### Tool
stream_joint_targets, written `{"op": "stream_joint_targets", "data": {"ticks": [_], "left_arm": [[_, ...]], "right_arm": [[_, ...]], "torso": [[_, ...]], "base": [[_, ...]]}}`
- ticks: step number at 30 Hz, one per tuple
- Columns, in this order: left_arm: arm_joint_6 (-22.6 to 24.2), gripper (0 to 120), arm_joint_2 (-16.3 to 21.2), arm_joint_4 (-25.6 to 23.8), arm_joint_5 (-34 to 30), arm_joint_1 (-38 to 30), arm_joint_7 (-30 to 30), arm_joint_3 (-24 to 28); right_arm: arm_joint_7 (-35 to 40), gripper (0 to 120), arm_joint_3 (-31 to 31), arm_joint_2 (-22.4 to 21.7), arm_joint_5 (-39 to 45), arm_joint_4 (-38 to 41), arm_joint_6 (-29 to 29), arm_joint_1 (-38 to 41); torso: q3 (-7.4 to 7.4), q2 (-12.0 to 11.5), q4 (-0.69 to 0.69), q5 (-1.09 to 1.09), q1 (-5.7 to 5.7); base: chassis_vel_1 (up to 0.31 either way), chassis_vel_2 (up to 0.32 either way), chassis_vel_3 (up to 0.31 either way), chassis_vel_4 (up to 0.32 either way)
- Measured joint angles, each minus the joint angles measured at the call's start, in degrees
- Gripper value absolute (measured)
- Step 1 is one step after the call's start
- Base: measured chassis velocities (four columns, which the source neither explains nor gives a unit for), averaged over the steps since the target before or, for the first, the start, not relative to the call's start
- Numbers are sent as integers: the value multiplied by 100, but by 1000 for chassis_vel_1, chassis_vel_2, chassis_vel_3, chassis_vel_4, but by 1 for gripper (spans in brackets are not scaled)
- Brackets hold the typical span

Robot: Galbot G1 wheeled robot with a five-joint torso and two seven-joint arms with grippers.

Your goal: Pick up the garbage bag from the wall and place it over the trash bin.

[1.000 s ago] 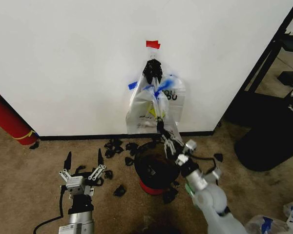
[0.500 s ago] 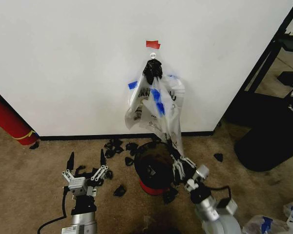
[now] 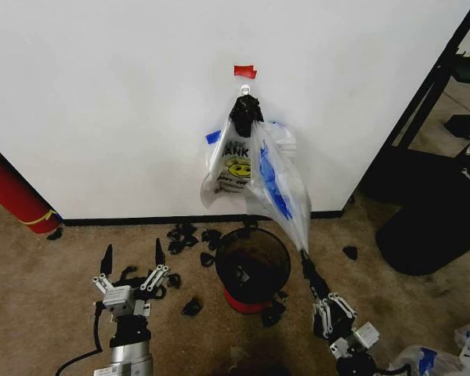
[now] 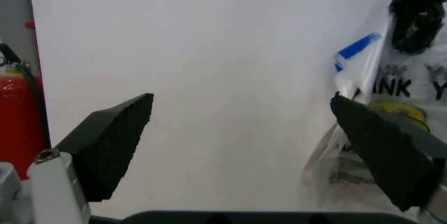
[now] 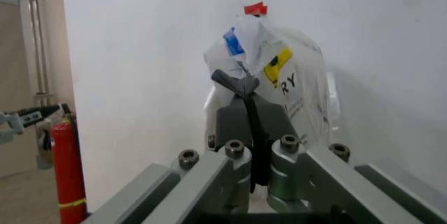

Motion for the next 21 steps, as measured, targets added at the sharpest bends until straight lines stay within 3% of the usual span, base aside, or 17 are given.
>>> {"op": "stream_joint_targets", "data": {"ticks": [4,16,21], "left_arm": [[2,100,-60,5,28,-25,-6,2],[51,100,-132,96,79,-49,-17,4],[224,100,34,-21,-5,-117,-9,32]], "right_arm": [[-59,0,34,45,-14,-181,264,-38],[12,0,10,115,-76,-495,322,65],[631,0,-215,48,-484,-506,-199,666]], "torso": [[0,0,-2,0,0],[0,0,-2,-1,0],[0,0,-2,0,0]], "base": [[0,0,0,0],[0,0,0,0],[0,0,0,0]]}}
